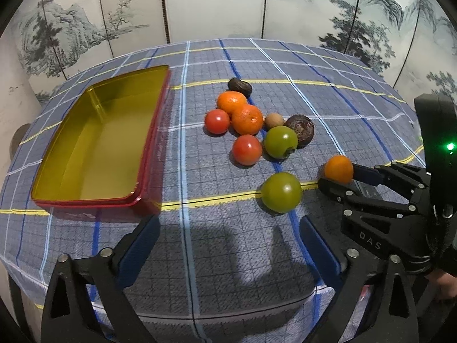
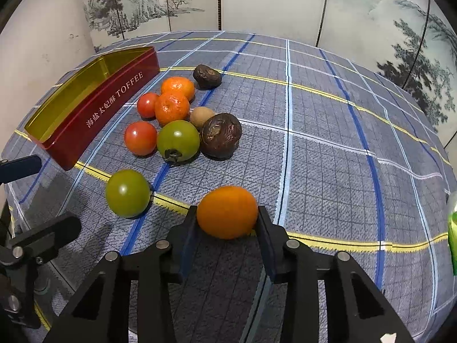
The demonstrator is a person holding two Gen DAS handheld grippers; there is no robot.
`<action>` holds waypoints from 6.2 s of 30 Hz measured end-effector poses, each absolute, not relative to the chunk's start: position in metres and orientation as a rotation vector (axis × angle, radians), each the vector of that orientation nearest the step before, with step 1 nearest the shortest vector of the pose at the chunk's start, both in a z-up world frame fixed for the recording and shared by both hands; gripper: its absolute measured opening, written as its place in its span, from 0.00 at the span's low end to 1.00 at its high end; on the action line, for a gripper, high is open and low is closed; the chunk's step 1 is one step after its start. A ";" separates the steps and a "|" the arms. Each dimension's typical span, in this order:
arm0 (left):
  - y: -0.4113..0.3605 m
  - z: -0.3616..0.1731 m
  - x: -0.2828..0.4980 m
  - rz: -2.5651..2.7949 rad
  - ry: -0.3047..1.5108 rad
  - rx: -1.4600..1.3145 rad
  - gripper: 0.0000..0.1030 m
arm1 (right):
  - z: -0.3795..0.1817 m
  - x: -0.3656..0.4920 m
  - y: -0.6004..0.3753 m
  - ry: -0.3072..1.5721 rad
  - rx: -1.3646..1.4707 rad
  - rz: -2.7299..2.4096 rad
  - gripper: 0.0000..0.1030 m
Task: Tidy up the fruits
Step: 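Grasp the green-yellow tomato with the left tool while the right tool grasps the orange mandarin, then carry the green tomato into the gold tin and open the left tool while the right holds the mandarin, then carry the orange mandarin into the gold tin and open the right tool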
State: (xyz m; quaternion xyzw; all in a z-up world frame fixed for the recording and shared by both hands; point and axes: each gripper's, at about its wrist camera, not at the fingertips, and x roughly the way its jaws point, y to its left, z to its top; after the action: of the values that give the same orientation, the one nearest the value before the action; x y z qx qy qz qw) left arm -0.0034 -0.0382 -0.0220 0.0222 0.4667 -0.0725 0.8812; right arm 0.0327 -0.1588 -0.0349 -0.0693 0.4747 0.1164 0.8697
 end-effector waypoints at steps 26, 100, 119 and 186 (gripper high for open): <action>-0.072 -0.040 0.031 -0.209 1.014 0.069 0.73 | -0.039 0.103 -0.216 0.926 -0.136 0.170 0.32; 0.138 -0.045 0.084 0.229 1.033 -0.018 0.35 | -0.043 0.108 -0.216 0.913 -0.115 0.188 0.36; 0.130 -0.049 0.077 0.270 1.051 0.015 0.36 | -0.043 0.108 -0.216 0.912 -0.119 0.183 0.36; 0.239 -0.006 -0.029 0.437 0.833 -0.232 0.67 | -0.014 0.100 0.072 0.933 -0.335 0.716 0.32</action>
State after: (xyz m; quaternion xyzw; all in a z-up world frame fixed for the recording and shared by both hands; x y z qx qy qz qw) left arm -0.0288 0.2392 -0.0060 -0.1117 0.4005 0.2099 0.8849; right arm 0.0997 0.0719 -0.0138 -0.1571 0.4378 0.3360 0.8190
